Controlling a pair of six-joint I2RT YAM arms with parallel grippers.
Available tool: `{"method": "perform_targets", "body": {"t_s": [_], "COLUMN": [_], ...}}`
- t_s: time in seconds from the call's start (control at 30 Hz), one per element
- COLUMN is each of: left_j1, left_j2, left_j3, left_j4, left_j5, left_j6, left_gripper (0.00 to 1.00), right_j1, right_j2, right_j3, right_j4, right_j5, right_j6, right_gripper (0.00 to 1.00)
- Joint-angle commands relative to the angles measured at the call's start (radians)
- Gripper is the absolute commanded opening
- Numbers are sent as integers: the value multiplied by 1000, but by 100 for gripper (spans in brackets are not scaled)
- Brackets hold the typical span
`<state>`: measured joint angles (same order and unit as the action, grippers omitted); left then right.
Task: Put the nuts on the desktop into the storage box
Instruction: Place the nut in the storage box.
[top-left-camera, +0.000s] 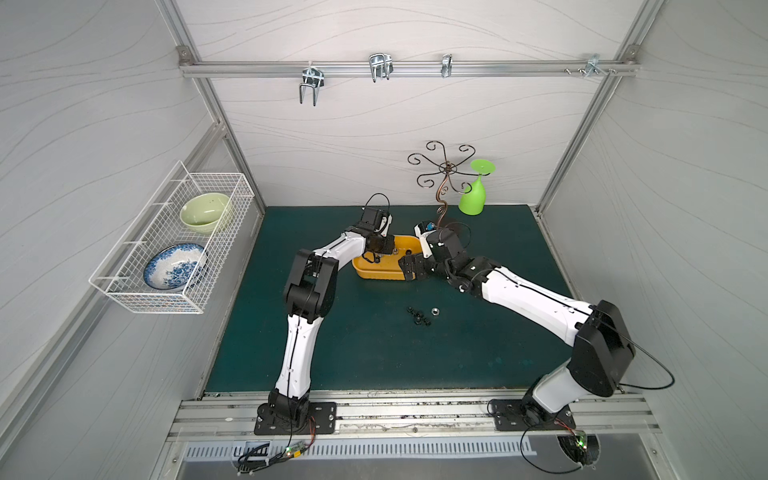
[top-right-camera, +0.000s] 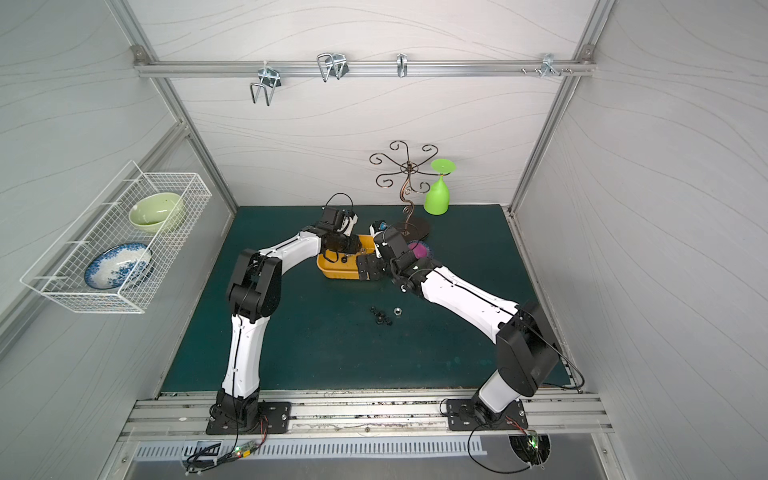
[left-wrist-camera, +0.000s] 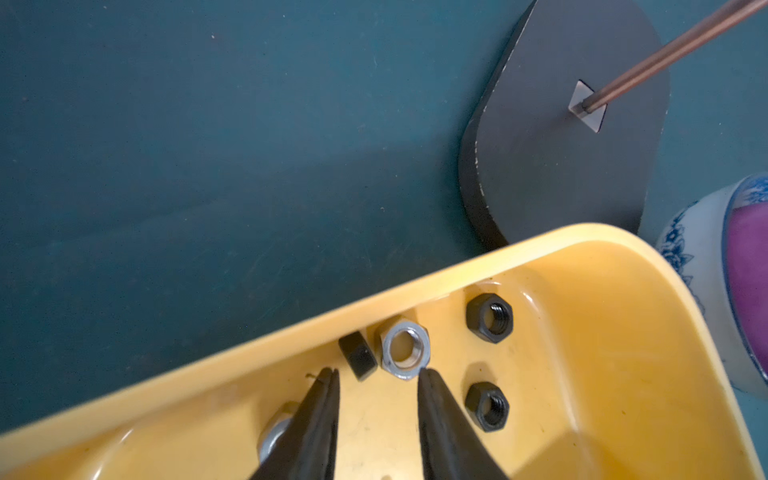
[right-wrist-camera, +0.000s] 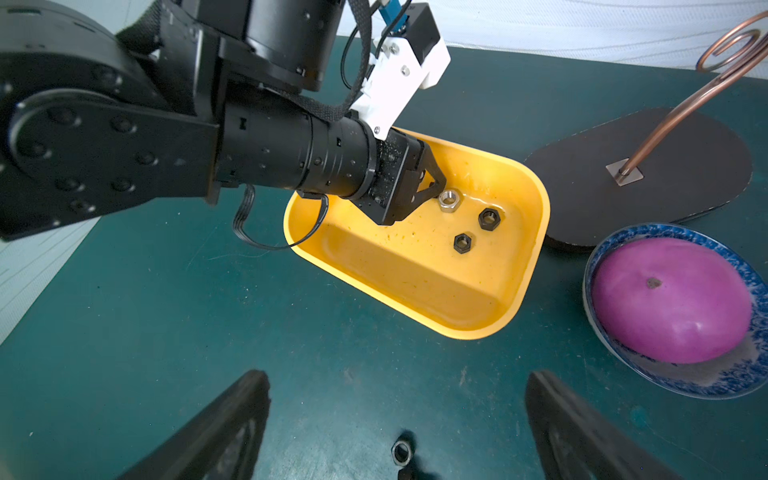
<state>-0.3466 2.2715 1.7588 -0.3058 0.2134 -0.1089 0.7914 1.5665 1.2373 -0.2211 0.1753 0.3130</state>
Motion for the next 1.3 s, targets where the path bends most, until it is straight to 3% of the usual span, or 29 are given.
{"method": "perform_targets", "body": {"t_s": [0.0,0.23,0.8,1.27], "left_j1": [6,6,-17,-23], "left_j2": [32,46,80,94], "left_j3": [59,76,79,124], "left_j4": [-14,-40,-41,-65], "left_j5": [-4,-32,-73,-74], "left_j6": [-13,-13,-55,-61], "left_gripper": [35,29,30,24], "right_j1": [-4,-3,-3,-3], "right_j2": [-30,-32,-41,-43], "right_j3": [-10,-12,-19,-16], "right_j4": [-21,-20,-22,-27], "right_j5": [10,11,22,22], "right_j6": [-12,-14,-17,-22], "right_gripper": [99,99,99,99]}}
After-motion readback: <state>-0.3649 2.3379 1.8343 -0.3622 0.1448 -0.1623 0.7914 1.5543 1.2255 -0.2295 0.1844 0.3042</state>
